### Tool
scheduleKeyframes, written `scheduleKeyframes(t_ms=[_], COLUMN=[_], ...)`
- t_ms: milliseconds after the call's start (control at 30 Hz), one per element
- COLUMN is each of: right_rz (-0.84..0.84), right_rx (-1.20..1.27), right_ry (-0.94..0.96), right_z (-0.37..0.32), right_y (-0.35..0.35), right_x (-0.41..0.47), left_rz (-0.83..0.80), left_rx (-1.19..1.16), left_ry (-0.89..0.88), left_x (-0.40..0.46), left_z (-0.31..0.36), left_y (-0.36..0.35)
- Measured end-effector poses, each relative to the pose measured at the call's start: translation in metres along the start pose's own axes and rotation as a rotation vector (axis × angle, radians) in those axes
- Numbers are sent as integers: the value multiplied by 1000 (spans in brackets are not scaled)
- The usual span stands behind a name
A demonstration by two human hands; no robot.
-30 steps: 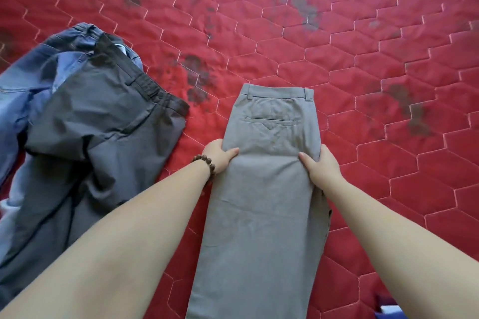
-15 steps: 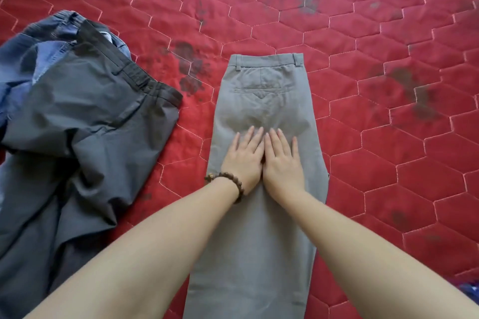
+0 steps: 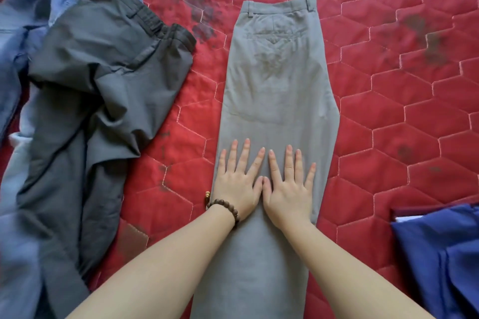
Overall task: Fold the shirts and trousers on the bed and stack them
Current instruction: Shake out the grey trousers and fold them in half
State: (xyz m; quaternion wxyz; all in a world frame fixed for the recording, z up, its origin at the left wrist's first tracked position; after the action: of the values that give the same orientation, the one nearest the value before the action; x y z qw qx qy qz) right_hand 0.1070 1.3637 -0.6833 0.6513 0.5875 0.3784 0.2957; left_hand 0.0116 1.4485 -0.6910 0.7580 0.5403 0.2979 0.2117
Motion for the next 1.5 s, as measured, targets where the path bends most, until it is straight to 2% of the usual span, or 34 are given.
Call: scheduleKeyframes(t_ms=[467,667,900,1200,1300,1400,1500], right_rz=[-47,-58,-37,-159,-196,-97,-62], right_rx=[24,17,2,-4,24,143,321], right_ry=[18,24,-10,-83,-47,-59,-325], right_z=[-37,-44,-53,-74,-79,-73,-52], right_y=[-25,-30,-46,-50,-44,-29,-18], right_x=[-180,-239,-302,-363,-380,-383,-379], left_rz=[9,35,48,-39,-14,102,189], left_rx=[-19,-31,-19,-33,-132,-371,-572], left_ry=[-57,29,50,21,73,111,177], left_x=[-194,-254,-317,-373,-386,-388,-384], left_z=[4,17,24,22,24,26,20], left_y=[-39,-55,-73,-77,-68,-53,-39])
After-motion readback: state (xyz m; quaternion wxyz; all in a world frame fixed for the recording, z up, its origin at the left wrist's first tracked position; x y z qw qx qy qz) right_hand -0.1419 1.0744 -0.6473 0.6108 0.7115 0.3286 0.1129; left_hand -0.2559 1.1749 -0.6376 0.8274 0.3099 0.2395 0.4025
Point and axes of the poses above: each hand's wrist, its own x-axis towards the middle knuckle, its own y-axis out of the back of the hand, z = x × y, the point moved 3 cm from there along x, towards the middle knuckle, and after that the axes turned 7 degrees about -x, right-handed, at the moved point
